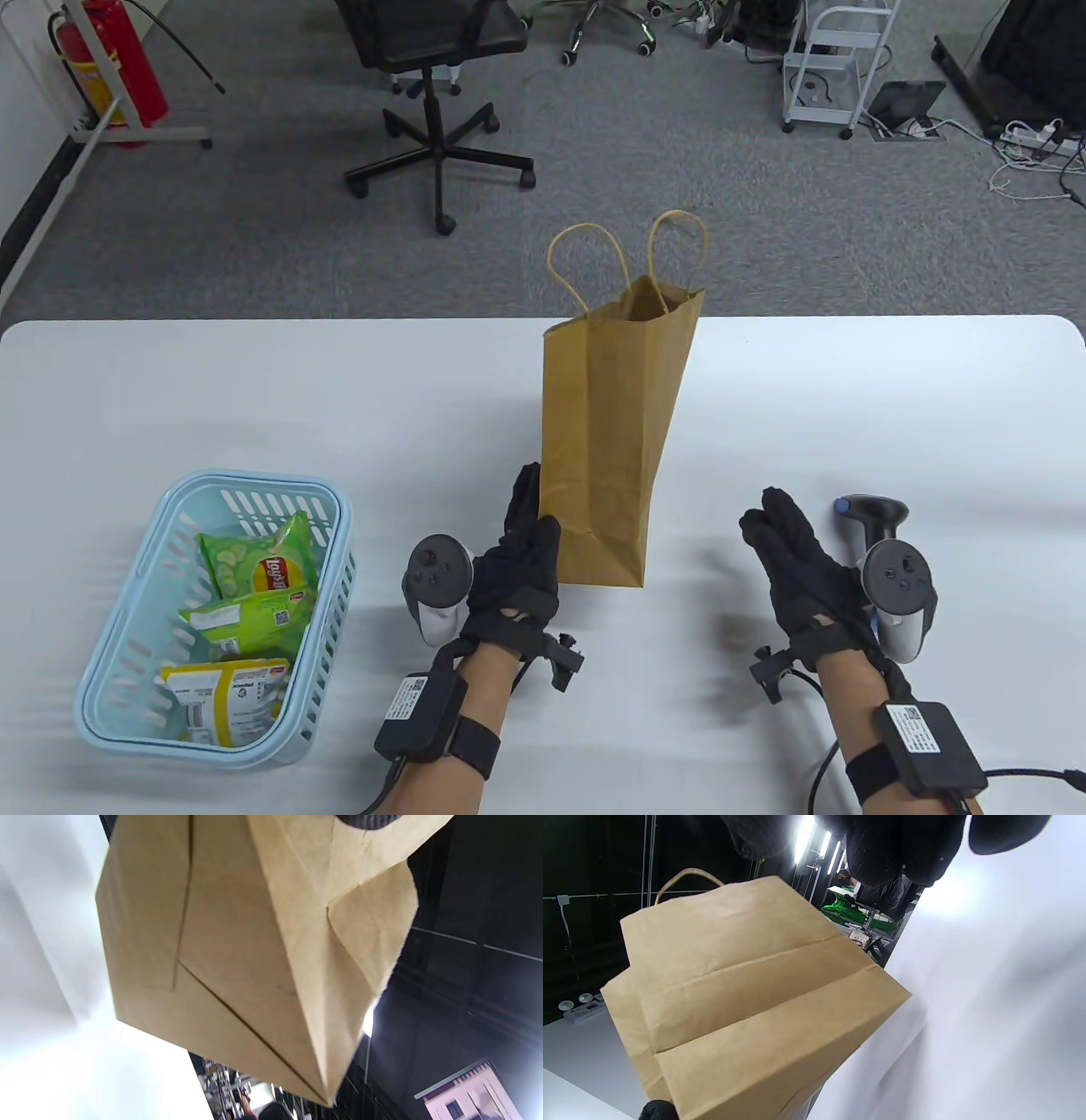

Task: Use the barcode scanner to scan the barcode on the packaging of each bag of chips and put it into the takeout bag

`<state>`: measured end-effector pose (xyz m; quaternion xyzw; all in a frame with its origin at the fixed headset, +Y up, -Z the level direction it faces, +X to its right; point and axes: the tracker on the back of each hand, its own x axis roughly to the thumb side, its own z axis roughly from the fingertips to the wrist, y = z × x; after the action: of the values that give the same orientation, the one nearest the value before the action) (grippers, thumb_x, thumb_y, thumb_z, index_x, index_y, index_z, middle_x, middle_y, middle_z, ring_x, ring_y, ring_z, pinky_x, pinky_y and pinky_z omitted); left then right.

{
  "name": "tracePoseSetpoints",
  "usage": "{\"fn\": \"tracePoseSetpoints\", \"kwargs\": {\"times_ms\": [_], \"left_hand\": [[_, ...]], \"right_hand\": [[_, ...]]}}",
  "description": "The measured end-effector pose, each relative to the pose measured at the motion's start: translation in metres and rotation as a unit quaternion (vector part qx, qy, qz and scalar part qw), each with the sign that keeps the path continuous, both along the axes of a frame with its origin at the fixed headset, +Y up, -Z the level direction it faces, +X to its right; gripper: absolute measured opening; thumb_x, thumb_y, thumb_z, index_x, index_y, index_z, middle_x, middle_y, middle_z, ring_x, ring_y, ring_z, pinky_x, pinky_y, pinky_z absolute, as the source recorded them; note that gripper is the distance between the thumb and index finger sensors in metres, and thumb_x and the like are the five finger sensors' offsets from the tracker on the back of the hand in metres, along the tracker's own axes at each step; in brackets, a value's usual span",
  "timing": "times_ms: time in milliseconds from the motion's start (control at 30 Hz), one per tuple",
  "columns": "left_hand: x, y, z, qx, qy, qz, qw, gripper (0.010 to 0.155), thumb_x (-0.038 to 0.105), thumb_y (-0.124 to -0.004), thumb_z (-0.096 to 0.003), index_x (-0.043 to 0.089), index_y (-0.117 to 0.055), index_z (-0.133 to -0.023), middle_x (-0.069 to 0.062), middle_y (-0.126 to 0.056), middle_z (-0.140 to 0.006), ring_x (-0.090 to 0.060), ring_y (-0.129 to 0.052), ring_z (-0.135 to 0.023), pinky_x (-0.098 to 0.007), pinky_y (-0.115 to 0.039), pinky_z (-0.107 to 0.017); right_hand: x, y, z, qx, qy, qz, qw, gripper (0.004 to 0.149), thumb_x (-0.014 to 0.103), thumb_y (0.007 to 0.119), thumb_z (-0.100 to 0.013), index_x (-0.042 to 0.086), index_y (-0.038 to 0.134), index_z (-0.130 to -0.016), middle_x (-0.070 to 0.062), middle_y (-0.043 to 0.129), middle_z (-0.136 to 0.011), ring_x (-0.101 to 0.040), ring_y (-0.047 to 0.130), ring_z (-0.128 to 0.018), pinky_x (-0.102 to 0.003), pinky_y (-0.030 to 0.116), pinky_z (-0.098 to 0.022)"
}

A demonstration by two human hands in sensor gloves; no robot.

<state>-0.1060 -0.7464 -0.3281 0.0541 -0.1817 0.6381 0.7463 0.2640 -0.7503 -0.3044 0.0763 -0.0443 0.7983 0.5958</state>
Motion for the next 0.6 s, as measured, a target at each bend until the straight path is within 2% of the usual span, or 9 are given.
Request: {"fn": "tracePoseSetpoints", "kwargs": {"times_ms": [267,600], "left_hand": [[-0.0087,-0.0052,-0.0014,-0.012,0.023,0.003,1.000,0.064,0.044,-0.053,-0.0538,0.034,-0.035,-0.114,-0.015,-0.020,-0.119,-0.057,-0.015,-0.104,-0.075,-0.027,-0.067],[-0.0065,-0.0107,0.0003,-0.029,0.002,0.024,0.999,0.065,0.041,-0.056,-0.0531,0.029,-0.037,-0.114,-0.018,-0.021,-0.118,-0.060,-0.020,-0.102,-0.075,-0.033,-0.066]], "right_hand": [[-0.0019,-0.0014,-0.0005,-0.006,0.005,0.005,1.000,0.072,0.032,0.062,-0.062,-0.012,0.035,-0.112,-0.038,0.064,-0.103,-0.065,0.070,-0.092,-0.080,0.055,-0.061],[-0.0049,-0.0026,0.0004,-0.013,0.017,0.015,1.000,0.073,0.033,0.062,-0.062,-0.011,0.033,-0.112,-0.039,0.063,-0.104,-0.066,0.069,-0.092,-0.081,0.054,-0.061]]}}
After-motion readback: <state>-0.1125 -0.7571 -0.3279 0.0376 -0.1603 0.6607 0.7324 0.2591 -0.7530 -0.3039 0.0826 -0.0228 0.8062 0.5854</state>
